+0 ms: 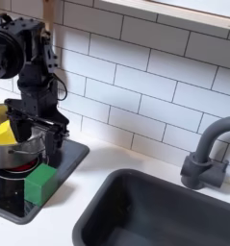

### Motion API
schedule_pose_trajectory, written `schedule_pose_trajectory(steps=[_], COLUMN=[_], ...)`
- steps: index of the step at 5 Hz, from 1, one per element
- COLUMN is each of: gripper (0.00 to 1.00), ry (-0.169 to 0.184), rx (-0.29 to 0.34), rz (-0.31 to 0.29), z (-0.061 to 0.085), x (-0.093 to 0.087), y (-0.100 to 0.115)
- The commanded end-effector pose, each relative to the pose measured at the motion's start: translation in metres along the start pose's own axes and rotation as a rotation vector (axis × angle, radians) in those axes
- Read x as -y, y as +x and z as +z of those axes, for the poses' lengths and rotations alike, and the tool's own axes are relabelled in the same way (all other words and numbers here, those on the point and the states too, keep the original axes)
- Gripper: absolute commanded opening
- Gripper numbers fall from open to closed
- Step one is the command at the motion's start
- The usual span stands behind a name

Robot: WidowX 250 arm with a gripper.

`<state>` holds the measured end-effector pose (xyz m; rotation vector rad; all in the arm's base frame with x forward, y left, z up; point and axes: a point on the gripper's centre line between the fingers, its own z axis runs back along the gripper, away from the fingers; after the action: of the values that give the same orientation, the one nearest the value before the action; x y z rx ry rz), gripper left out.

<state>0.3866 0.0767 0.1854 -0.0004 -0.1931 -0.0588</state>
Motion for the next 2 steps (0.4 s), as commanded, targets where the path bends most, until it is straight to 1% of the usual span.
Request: schedule_pose_trajectory(steps=[1,2], gripper=[1.0,1.0], ry=[-0.005,0.003], rx=[0.01,-0.023], rz=[0.058,0.103], z=[0.0151,0.01], x=[-0.005,-0.0121], y=[-0.0055,-0.0115])
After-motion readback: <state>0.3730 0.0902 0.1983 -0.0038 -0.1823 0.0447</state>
